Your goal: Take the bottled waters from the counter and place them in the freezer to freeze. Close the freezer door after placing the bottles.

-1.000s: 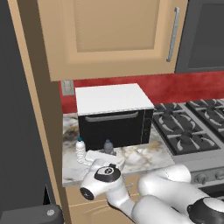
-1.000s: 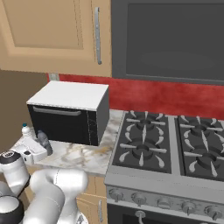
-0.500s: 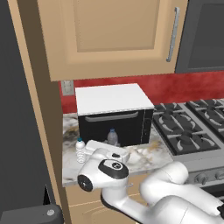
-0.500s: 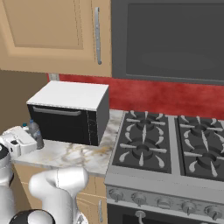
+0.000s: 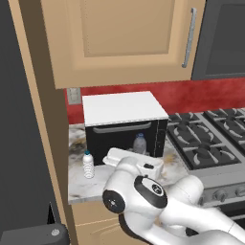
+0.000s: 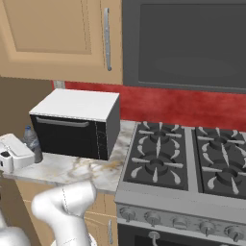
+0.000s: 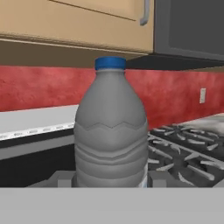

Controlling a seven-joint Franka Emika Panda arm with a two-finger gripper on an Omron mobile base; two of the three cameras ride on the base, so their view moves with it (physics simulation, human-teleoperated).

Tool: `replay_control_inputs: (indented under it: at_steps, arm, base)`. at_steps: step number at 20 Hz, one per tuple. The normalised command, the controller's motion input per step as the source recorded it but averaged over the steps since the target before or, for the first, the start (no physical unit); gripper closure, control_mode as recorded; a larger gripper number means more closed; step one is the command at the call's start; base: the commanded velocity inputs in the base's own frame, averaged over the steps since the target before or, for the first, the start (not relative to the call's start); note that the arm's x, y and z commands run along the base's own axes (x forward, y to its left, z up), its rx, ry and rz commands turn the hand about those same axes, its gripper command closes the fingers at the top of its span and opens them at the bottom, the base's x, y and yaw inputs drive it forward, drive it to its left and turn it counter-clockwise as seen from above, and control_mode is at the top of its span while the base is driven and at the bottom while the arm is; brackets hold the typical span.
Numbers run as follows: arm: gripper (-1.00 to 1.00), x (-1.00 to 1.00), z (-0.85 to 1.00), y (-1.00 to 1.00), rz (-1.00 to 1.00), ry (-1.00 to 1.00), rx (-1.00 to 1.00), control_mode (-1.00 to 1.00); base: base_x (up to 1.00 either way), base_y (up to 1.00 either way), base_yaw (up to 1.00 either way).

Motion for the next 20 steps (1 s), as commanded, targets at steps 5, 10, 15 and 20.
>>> replay_control_inputs:
  at_steps: [5, 10, 15, 20]
  arm:
    - [1.0, -0.33, 0.65, -0.47, 0.0, 0.07, 0.0, -1.0]
    - [1.0, -0.29, 0.66, -0.49, 0.0, 0.08, 0.0, -1.0]
    - [1.0, -0.36, 0.43, -0.38, 0.0, 0.03, 0.0, -1.0]
    - [1.0, -0.58, 0.08, -0.15, 0.0, -0.06, 0.01, -1.0]
  base:
    - [0.0, 0.0, 0.0]
    - [0.0, 0.0, 0.0]
    - [0.0, 0.0, 0.0]
    - [0.0, 0.0, 0.0]
